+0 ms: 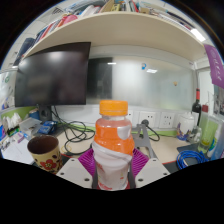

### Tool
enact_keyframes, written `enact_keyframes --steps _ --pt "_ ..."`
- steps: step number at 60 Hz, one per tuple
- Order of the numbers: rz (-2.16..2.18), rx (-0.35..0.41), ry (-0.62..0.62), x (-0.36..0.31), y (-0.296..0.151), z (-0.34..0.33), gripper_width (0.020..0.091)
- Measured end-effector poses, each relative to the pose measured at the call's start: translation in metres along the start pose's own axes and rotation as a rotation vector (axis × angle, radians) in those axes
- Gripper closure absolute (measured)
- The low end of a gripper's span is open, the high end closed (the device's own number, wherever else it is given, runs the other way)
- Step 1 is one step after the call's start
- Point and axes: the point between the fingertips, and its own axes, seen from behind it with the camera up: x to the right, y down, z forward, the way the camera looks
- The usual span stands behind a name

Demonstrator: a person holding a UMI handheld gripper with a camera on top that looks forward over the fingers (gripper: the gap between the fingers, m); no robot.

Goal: Pour water

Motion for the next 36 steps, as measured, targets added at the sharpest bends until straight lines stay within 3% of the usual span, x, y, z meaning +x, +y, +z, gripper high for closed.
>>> enact_keyframes --steps 10,16,19,29,36 --pt "0.014 -0.032 0.019 -0.001 0.004 -0.007 0.0517" --pt "0.005 -0.073 0.036 0.0 0.007 -0.02 0.0303" --pt "-0.006 -0.089 0.051 0.001 0.009 -0.032 0.0252" --pt "0.019 -0.182 0.131 -0.002 0.013 -0.102 0.0259" --pt "0.05 -0.188 0.136 -0.021 -0.02 -0.149 0.0254"
